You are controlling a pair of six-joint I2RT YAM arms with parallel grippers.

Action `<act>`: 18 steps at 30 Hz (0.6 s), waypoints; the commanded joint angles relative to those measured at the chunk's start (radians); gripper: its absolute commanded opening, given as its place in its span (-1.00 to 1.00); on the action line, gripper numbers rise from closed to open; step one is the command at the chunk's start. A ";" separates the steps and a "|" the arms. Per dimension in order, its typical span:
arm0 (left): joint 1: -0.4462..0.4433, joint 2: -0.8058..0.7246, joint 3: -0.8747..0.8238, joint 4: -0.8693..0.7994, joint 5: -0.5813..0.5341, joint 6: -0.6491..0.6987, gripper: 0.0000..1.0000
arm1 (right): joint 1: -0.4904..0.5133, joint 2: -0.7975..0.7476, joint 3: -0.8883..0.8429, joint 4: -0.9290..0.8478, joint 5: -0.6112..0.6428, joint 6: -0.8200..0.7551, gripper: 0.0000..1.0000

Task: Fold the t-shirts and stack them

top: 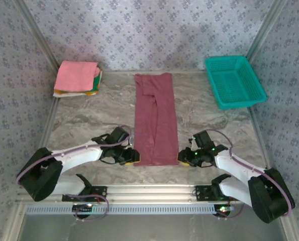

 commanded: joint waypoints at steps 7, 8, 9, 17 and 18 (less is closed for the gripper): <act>-0.003 0.032 0.023 -0.097 -0.001 0.023 -0.15 | -0.006 0.016 -0.008 0.018 0.025 -0.019 -0.32; -0.002 0.033 0.024 -0.084 0.000 0.023 -0.13 | -0.007 0.014 -0.010 0.020 0.024 -0.018 -0.32; -0.003 0.037 0.022 -0.071 -0.001 0.020 -0.13 | -0.006 0.012 -0.011 0.020 0.027 -0.017 -0.32; -0.002 0.073 0.030 0.019 0.022 0.006 -0.19 | -0.005 0.012 -0.014 0.018 0.031 -0.020 -0.33; -0.003 0.075 0.034 0.018 0.021 0.007 -0.19 | -0.006 0.012 -0.015 0.018 0.031 -0.022 -0.33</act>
